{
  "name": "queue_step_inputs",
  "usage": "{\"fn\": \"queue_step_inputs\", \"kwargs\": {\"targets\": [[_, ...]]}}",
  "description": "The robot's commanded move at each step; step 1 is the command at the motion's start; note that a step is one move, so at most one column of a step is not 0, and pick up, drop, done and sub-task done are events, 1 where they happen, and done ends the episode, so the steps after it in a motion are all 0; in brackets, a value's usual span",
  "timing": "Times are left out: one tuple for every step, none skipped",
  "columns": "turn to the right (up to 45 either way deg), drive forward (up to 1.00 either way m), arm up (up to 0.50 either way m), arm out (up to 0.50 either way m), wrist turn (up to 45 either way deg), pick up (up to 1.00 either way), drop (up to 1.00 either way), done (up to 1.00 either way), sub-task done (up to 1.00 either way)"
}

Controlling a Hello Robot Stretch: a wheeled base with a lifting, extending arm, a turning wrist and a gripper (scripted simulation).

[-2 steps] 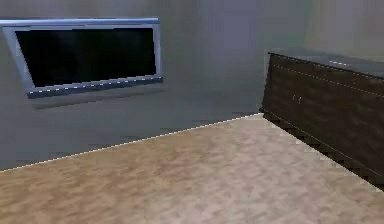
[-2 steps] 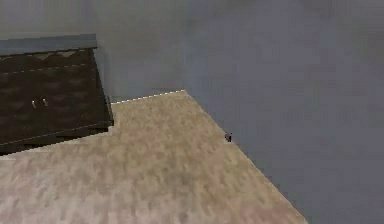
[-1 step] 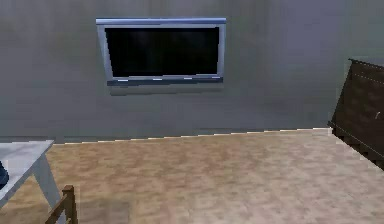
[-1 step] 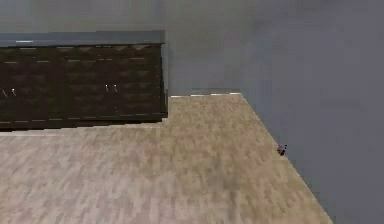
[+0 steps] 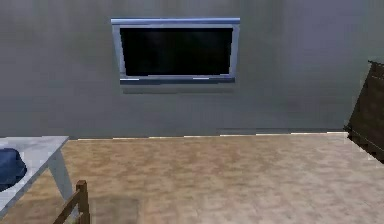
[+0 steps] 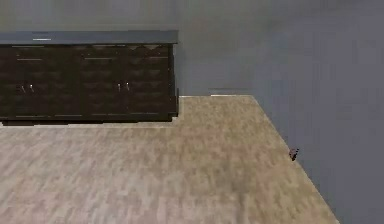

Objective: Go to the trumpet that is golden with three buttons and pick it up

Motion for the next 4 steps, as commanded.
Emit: {"fn": "queue_step_inputs", "kwargs": {"targets": [[0.0,0.80,0.00,0.00,0.0,0.00,0.00,0.00,0.00],[-33.0,0.00,0.00,0.00,0.0,0.00,0.00,0.00,0.00],[0.0,0.90,0.00,0.00,0.0,0.00,0.00,0.00,0.00],[-45.0,0.00,0.00,0.00,0.0,0.00,0.00,0.00,0.00]]}}
